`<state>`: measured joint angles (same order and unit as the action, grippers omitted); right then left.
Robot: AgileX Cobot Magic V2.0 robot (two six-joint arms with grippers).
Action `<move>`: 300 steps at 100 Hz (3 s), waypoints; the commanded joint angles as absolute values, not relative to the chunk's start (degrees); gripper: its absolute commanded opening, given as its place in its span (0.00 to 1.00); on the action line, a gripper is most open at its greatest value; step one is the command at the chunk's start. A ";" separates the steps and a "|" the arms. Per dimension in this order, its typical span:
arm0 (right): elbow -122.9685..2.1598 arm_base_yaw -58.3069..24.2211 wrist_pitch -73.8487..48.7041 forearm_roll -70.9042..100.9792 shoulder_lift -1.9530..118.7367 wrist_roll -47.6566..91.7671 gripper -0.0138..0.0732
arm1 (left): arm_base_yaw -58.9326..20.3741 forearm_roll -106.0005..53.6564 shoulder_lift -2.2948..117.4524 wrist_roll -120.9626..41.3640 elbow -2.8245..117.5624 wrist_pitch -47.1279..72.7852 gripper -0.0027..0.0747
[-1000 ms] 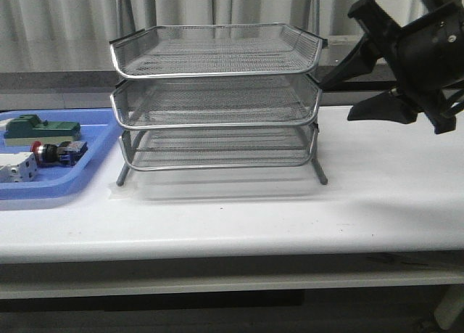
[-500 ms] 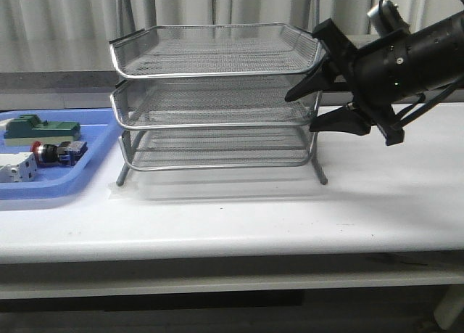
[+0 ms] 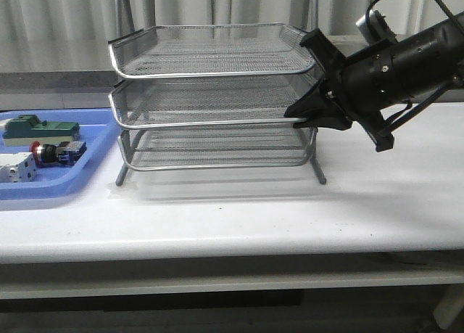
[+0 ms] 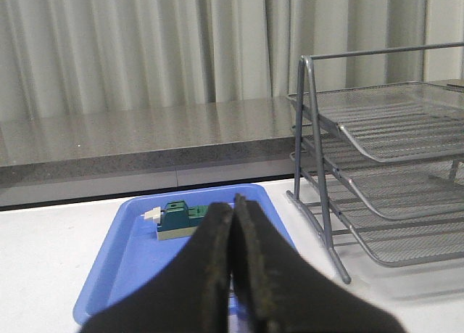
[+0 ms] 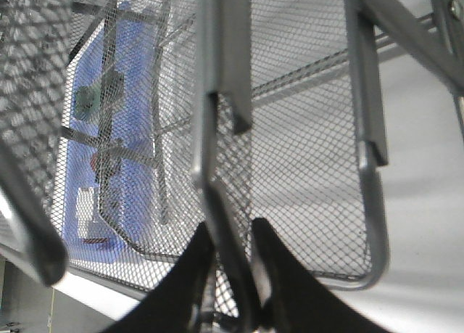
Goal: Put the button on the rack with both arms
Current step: 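Hook the right gripper onto the middle wire tray's front rim, then pull the middle wire tray toward the robot with the right gripper, then release the tray and withdraw the right gripper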
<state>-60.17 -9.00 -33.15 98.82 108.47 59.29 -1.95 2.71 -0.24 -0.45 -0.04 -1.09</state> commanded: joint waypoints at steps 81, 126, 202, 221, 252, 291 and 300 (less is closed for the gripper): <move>-34.68 -8.96 -34.58 101.23 92.52 72.24 0.18 | -1.92 2.39 -2.16 0.00 -2.76 -5.79 0.01; -31.49 -8.96 -35.25 103.12 87.34 74.94 0.48 | -1.92 2.39 -2.16 0.00 -2.76 -5.79 0.01; -25.11 -8.90 -30.61 101.30 69.79 73.70 0.74 | -1.92 2.39 -2.16 0.00 -2.76 -5.79 0.01; -24.92 -8.90 -24.38 90.90 60.69 66.37 0.74 | -1.92 2.39 -2.16 0.00 -2.76 -5.79 0.01; -25.28 -8.90 -18.52 78.07 46.81 58.29 0.74 | -1.92 2.39 -2.16 0.00 -2.76 -5.79 0.01; -26.78 -2.97 -25.69 66.21 43.73 57.11 0.60 | -1.92 2.39 -2.16 0.00 -2.76 -5.79 0.01; -28.51 0.40 -29.58 61.56 43.73 54.99 0.57 | -1.92 2.39 -2.16 0.00 -2.76 -5.79 0.01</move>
<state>-25.08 -2.47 -26.35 64.70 44.13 56.60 -1.95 2.71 -0.24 -0.45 -0.04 -1.09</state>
